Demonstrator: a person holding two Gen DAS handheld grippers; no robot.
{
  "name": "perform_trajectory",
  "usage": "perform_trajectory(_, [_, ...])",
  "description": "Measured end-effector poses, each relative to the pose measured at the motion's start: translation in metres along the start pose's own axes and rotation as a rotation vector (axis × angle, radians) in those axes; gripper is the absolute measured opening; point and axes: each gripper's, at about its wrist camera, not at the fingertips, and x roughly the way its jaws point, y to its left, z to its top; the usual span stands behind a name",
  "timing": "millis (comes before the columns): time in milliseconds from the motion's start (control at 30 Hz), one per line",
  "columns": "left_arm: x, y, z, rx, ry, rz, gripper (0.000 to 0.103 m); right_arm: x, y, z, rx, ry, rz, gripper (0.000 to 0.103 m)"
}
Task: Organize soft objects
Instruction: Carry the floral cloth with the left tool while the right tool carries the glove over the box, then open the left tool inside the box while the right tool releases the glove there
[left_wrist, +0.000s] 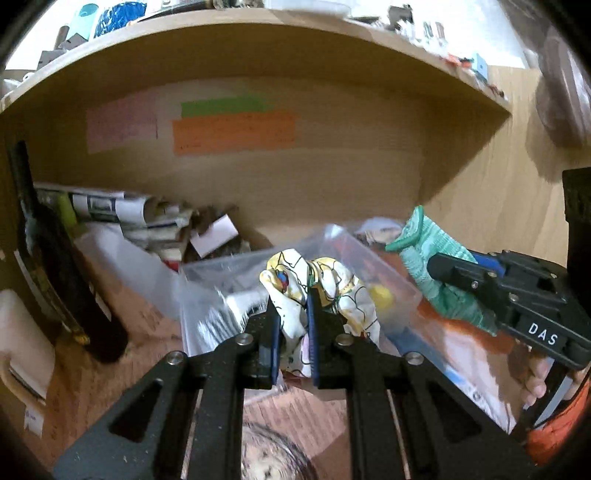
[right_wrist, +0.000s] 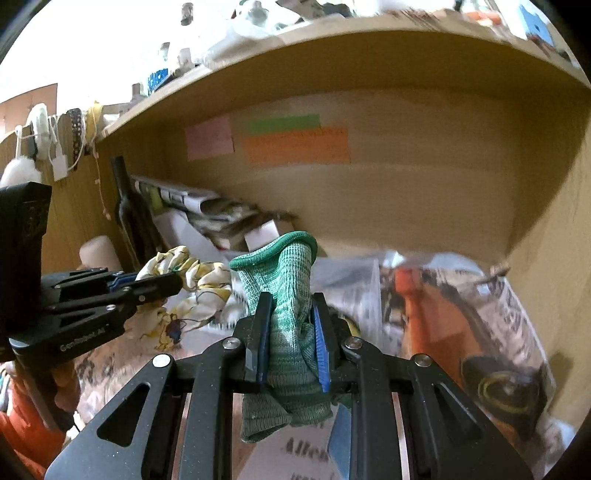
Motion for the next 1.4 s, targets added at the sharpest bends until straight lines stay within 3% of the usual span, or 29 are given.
perform_trajectory(233, [0.017,0.013,0.020,-0.034,-0.003,-0.002,0.012,0.018,0.002,0.020,-0.027,-0.026,-0.013,0.019])
perform_trajectory(500, [0.048,0.020,0.031,-0.069,0.037,0.014,0.012,0.055,-0.007,0.020,0.003,0.028,-0.029,0.019])
perform_trajectory(1067, [0.139,0.029,0.011,-0.100,0.265,0.001,0.012,0.121,-0.023,-0.006,0.039,0.223,-0.045,0.021])
perform_trajectory(1167, [0.144,0.029,0.007,-0.100,0.292,-0.001,0.019,0.125,-0.023,-0.009,0.037,0.242,-0.046,0.022])
perform_trajectory(1233, [0.145,0.029,0.006,-0.102,0.301,0.006,0.030,0.127,-0.023,-0.010,0.035,0.256,-0.041,0.025])
perform_trajectory(1400, [0.134,0.031,0.007,-0.097,0.281,0.017,0.046,0.122,-0.024,-0.008,0.039,0.249,-0.044,0.041])
